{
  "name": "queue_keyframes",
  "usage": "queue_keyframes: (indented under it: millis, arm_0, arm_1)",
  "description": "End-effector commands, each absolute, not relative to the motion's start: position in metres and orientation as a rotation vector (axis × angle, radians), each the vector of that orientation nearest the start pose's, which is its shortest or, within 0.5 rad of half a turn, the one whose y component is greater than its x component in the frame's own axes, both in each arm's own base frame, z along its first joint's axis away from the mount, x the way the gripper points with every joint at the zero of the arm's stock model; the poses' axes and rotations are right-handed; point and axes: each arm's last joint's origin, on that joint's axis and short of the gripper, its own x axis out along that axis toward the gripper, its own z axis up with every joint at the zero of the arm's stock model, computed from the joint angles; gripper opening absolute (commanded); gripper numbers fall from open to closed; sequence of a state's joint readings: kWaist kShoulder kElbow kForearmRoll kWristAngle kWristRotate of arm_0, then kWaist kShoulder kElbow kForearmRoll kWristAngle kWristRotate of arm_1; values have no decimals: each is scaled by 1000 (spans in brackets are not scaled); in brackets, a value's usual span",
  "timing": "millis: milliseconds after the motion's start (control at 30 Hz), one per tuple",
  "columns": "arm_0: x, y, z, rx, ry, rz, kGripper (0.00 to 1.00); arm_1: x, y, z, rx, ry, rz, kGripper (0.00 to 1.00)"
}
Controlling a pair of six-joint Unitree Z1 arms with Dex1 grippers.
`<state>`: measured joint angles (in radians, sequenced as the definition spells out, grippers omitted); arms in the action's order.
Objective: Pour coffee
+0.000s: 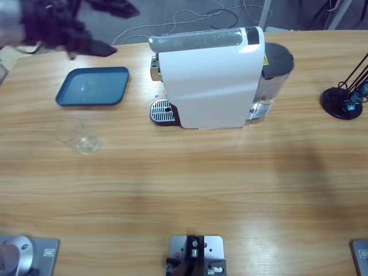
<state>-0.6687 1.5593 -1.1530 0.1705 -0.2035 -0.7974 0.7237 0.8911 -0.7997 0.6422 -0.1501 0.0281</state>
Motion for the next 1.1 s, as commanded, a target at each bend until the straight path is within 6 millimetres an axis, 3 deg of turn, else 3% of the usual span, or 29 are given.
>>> queue_keyframes:
  millis: [33,167,233,300,333,833,933,1033,1100]
  arm_0:
    - [281,-232,314,-700,1026,-518,862]
    - [284,-236,310,-710,1042,-520,678]
    - [286,-237,311,-716,1026,-534,468]
    - [288,-239,310,-721,1020,-542,57]
    - [288,-239,310,-721,1019,-542,0]
    - [271,-239,320,-761,1083,-666,0]
    - [265,-236,336,-770,1042,-704,0]
    - [262,-233,363,-790,963,-753,0]
    - [262,-235,384,-802,911,-795,0]
  arm_1:
    - [72,53,328,-295,691,523,1000]
    - [73,54,327,-296,691,522,1000]
    - [73,53,328,-296,691,521,1000]
    - [73,54,327,-296,692,522,1000]
    - [73,54,327,-296,692,521,1000]
    - [73,53,327,-288,695,507,1000]
    - [71,51,329,-266,702,484,1000]
    - [71,47,333,-272,702,433,999]
    - [71,44,335,-268,676,378,936]
